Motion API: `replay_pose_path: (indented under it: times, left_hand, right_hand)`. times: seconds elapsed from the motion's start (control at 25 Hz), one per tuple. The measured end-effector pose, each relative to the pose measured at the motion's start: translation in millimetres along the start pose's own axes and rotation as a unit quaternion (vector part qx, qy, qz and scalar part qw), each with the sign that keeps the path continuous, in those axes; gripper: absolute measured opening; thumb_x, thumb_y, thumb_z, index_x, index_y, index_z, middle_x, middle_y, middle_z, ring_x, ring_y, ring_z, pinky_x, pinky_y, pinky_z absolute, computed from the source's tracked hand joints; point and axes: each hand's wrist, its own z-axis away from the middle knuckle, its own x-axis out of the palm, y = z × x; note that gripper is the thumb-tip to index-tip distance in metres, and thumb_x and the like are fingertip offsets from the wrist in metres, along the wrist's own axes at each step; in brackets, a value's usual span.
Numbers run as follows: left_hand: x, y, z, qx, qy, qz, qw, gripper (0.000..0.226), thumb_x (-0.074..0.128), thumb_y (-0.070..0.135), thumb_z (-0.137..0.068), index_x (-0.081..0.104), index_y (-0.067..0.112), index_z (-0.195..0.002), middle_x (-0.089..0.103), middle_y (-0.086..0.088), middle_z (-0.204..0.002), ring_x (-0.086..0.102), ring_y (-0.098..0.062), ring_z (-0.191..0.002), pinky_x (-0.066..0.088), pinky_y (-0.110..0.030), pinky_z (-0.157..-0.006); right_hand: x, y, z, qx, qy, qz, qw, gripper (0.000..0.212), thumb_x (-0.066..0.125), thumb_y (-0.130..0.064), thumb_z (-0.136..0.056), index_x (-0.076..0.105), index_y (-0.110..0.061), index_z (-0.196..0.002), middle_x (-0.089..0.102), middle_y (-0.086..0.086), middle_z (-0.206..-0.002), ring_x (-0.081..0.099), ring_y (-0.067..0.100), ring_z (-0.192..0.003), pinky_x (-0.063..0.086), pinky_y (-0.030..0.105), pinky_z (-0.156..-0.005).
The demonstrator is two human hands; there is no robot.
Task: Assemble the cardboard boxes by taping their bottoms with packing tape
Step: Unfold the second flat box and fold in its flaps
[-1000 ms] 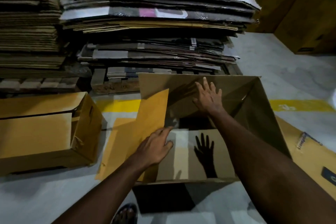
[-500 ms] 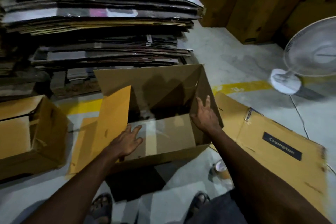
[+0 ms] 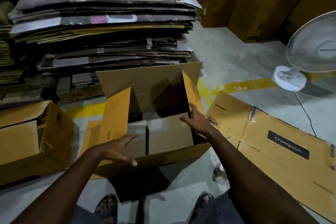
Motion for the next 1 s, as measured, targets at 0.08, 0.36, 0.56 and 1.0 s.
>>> replay_pose_path:
  times: [0.08, 0.36, 0.56, 1.0]
  left_hand:
    - [0, 0, -1, -0.014, -0.024, -0.065, 0.997, 0.135, 0.079, 0.073, -0.046, 0.0, 0.041, -0.151, -0.006, -0.004, -0.162, 0.0, -0.024, -0.149, 0.019, -0.04, -0.118]
    - [-17, 0, -11, -0.041, 0.08, -0.081, 0.993, 0.076, 0.073, 0.034, -0.08, 0.033, 0.037, -0.145, 0.044, 0.004, -0.135, 0.045, -0.016, -0.112, 0.039, -0.024, -0.084]
    - [-32, -19, -32, -0.06, 0.044, -0.034, 0.997, 0.052, 0.063, 0.049, -0.078, 0.045, 0.048, -0.127, 0.046, -0.002, -0.141, 0.044, -0.025, -0.126, 0.037, -0.04, -0.102]
    - [-43, -35, -71, -0.065, -0.138, 0.084, 0.985, 0.078, 0.064, 0.056, -0.056, 0.042, 0.046, -0.13, 0.033, -0.002, -0.147, 0.034, -0.027, -0.133, 0.024, -0.052, -0.114]
  right_hand:
    - [13, 8, -6, 0.045, -0.164, 0.078, 0.982, 0.099, 0.057, -0.076, -0.077, 0.017, -0.029, -0.155, 0.035, 0.013, -0.155, 0.045, 0.032, -0.133, 0.038, 0.042, -0.108]
    - [17, 10, -24, 0.024, -0.358, 0.139, 0.923, 0.11, 0.064, -0.087, -0.056, 0.033, -0.036, -0.149, 0.037, 0.003, -0.153, 0.044, 0.025, -0.134, 0.033, 0.049, -0.112]
    - [9, 2, -36, -0.017, -0.297, 0.203, 0.933, 0.075, 0.066, -0.075, -0.068, 0.06, -0.031, -0.128, 0.051, 0.0, -0.142, 0.045, 0.025, -0.129, 0.038, 0.044, -0.106]
    - [12, -6, -51, 0.114, -0.391, 0.155, 0.9, 0.066, 0.06, -0.049, -0.091, 0.037, -0.026, -0.148, 0.027, 0.003, -0.156, 0.023, 0.029, -0.143, 0.025, 0.039, -0.108]
